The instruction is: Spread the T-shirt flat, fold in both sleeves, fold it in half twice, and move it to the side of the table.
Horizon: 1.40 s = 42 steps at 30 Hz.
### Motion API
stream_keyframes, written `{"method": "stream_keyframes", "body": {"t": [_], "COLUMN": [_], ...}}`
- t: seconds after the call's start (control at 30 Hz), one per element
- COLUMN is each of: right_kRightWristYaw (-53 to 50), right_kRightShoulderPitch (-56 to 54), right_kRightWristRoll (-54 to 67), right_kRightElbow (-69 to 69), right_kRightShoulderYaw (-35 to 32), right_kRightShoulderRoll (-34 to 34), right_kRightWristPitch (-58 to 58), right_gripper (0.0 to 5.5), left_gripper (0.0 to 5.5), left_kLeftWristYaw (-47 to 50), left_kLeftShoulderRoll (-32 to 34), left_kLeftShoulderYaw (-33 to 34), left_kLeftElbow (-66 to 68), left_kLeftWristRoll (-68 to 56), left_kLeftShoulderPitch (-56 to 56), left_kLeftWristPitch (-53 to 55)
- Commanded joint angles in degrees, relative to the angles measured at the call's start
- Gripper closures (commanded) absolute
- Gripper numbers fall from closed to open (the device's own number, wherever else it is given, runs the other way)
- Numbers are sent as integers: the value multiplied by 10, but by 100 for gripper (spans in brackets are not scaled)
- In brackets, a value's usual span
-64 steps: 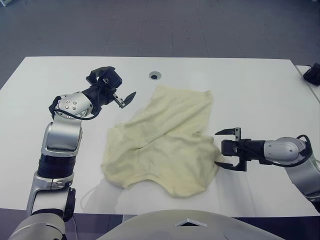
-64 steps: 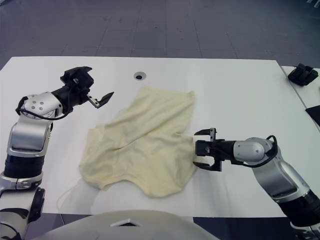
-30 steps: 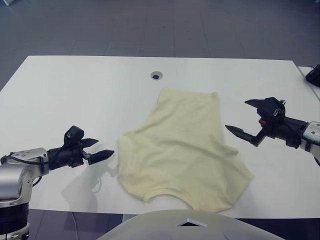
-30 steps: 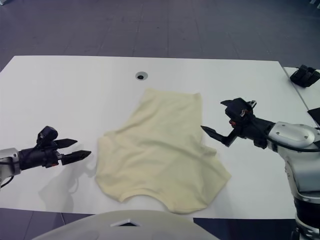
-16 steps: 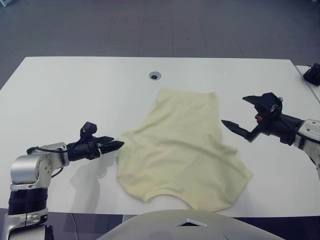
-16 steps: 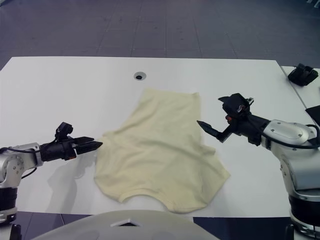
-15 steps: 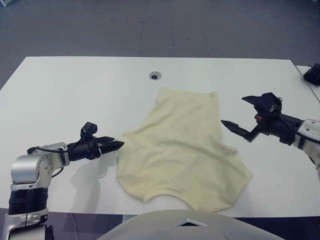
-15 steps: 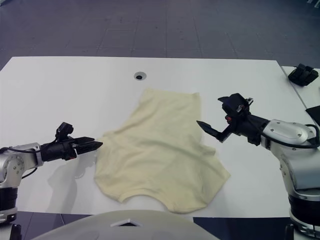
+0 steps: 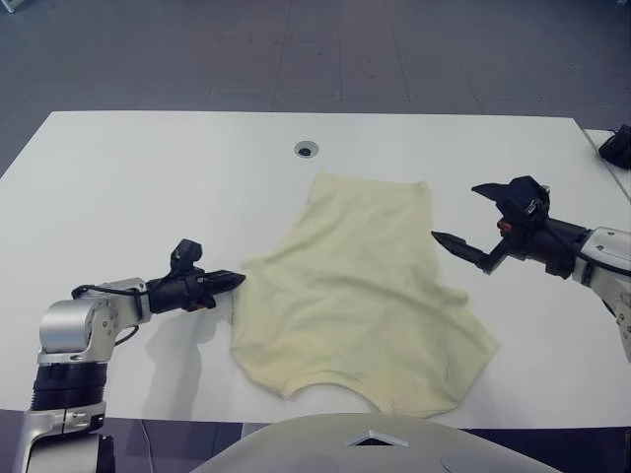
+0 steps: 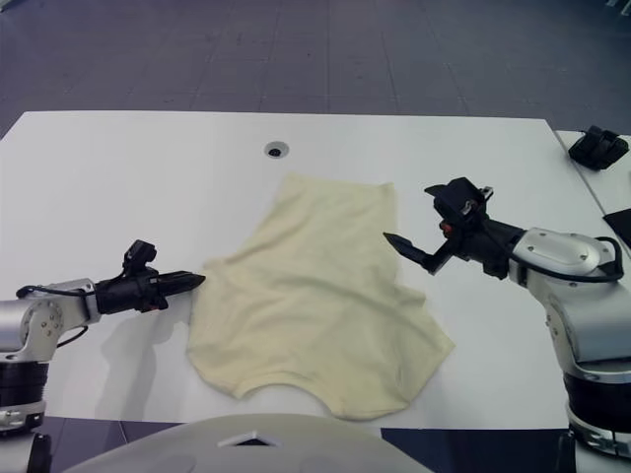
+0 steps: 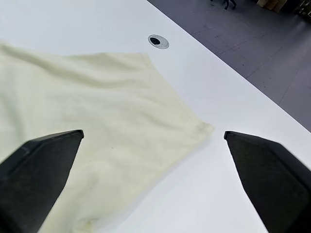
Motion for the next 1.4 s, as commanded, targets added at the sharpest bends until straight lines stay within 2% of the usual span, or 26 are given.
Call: {"method": "stream_keyframes", "body": {"t": [0.03, 0.1, 0.33, 0.57, 0.83, 1.03, 1.2, 1.4], "right_kRightWristYaw": [-6, -7, -18, -34, -67, -108, -124, -119], "right_kRightShoulderPitch": [-9, -11, -14, -19, 27, 74, 79, 71], "right_kRightWristRoll": [-5, -6, -9, -16, -13, -11, -13, -12], "right_kRightElbow": [6, 8, 15, 19, -20, -64, -73, -68], "right_kRightShoulderYaw": [7, 9, 10, 15, -2, -20, -11, -7], "right_kRightShoulderRoll": [0, 1, 1, 9, 32, 64, 77, 72], "right_kRightWristPitch": [-3, -5, -7, -6, 8, 22, 24, 22], "right_gripper": [10, 10, 10, 10, 10, 10, 10, 10], "left_gripper": [523, 546, 546, 546, 546, 546, 546, 546], "left_kLeftWristYaw": [12, 26, 93, 103, 114, 115, 142, 193], "left_kLeftShoulderRoll": [5, 2, 1, 20, 60, 86, 39, -39], "left_kLeftShoulderYaw": [-1, 2, 21, 24, 41, 6, -12, -4], "left_kLeftElbow": [5, 21, 131, 196, 13, -75, -109, -155], "left_kLeftWristRoll": [1, 11, 48, 72, 39, 19, -1, -17], "left_kLeftShoulderPitch": [-3, -13, -82, -139, -111, -138, -175, -193], "left_kLeftWristPitch": [8, 3, -22, -46, 71, 155, 211, 293]}}
